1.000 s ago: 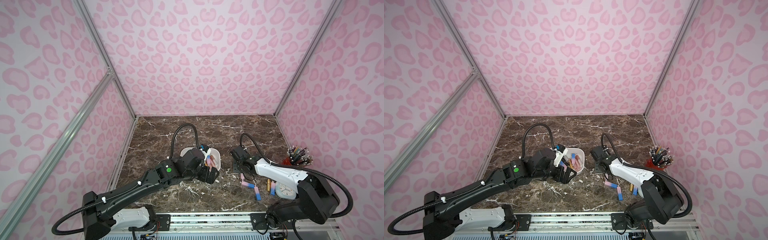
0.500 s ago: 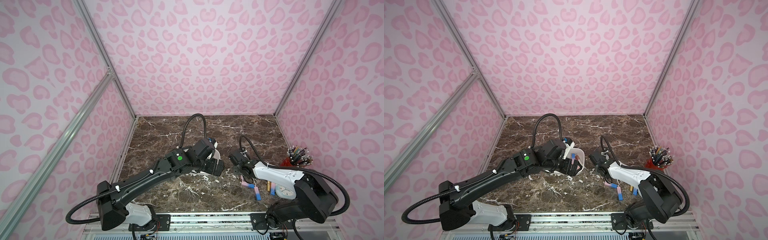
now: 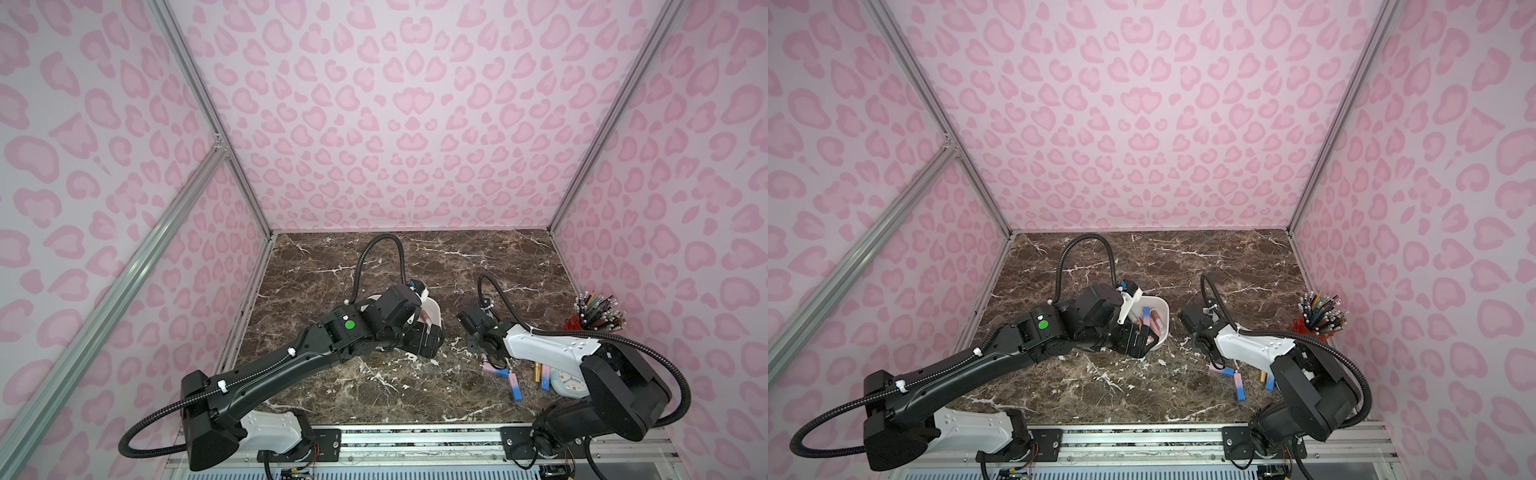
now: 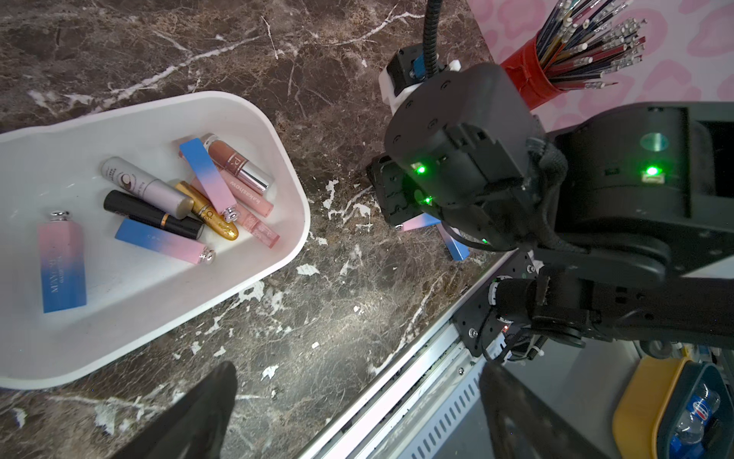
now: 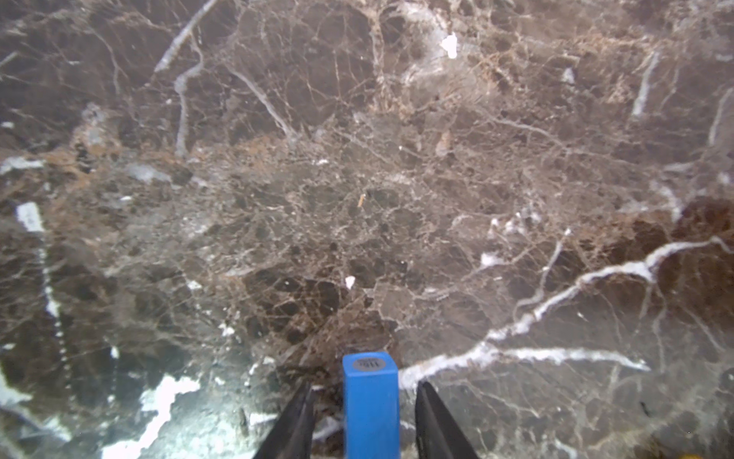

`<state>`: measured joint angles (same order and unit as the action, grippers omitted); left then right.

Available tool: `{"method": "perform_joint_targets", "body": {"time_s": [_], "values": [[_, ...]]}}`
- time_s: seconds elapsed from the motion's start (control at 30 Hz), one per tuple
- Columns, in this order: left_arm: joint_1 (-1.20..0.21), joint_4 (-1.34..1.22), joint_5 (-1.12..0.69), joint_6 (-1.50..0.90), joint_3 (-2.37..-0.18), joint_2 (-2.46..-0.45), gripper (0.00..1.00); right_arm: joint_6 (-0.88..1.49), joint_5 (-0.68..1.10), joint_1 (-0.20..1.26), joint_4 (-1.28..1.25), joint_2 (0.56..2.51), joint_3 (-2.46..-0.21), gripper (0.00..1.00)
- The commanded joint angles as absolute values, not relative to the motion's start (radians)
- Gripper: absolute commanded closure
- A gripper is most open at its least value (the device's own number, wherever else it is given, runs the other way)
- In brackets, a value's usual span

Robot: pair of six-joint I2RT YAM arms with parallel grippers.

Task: Put the lipstick into the storage box
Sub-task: Pick up the lipstick at the center of the board, then place the lipstick in the storage box.

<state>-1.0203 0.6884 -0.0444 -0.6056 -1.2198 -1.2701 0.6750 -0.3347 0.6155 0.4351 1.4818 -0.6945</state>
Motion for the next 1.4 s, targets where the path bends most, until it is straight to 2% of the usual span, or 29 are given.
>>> {"method": "perform_joint_targets", "body": {"time_s": [0.0, 0.33, 0.77, 1.03, 1.37], "values": [[-1.017, 0.626, -0.038, -0.595, -1.167, -1.227, 0.02, 0.700, -0.317, 0.608, 0.425, 1.491, -0.677, 0.58], [-0.993, 0.605, -0.032, -0.593, -1.033, -1.102, 0.02, 0.742, -0.306, 0.627, 0.485, 1.458, -0.695, 0.81], [-0.960, 0.614, 0.022, -0.642, -0.876, -0.879, 0.02, 0.698, -0.314, 0.686, 0.640, 1.432, -0.918, 0.81], [-0.959, 0.667, 0.093, -0.697, -0.786, -0.721, 0.02, 0.655, -0.356, 0.827, 0.737, 1.640, -1.268, 0.81], [-0.959, 0.782, 0.146, -0.745, -0.758, -0.578, 0.02, 0.625, -0.237, 0.907, 0.721, 1.930, -1.555, 0.81]]}}
